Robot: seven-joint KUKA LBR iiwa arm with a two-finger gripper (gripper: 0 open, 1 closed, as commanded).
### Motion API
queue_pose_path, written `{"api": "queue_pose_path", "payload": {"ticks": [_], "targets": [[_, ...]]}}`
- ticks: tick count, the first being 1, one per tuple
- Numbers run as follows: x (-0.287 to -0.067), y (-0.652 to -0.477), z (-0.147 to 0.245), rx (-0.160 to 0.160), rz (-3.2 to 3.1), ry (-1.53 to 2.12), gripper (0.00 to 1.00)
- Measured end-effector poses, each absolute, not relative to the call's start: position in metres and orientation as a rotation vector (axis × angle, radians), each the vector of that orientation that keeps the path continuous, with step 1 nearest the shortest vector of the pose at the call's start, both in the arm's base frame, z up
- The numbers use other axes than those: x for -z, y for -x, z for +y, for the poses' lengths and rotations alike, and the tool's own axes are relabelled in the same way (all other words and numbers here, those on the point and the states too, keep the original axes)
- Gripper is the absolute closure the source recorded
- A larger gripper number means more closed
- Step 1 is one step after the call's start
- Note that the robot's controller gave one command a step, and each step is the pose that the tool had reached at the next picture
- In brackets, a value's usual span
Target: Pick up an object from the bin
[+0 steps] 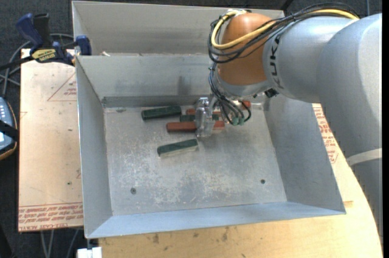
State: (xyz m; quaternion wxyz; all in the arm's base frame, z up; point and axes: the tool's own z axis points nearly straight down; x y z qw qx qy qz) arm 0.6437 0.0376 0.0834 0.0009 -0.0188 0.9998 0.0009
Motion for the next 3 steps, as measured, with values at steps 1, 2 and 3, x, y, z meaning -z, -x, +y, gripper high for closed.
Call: {"api": "queue_pose_path", "payload": {"ticks": [1, 2, 3], "targets": [[-0.097, -0.599, 0.082, -0.005, 3.13, -0.271, 1.0], [-0.097, -0.599, 0.08, -0.002, 3.129, -0.272, 0.0], [-0.071, -0.647, 0.134, -0.007, 3.114, -0.357, 0.0]]}}
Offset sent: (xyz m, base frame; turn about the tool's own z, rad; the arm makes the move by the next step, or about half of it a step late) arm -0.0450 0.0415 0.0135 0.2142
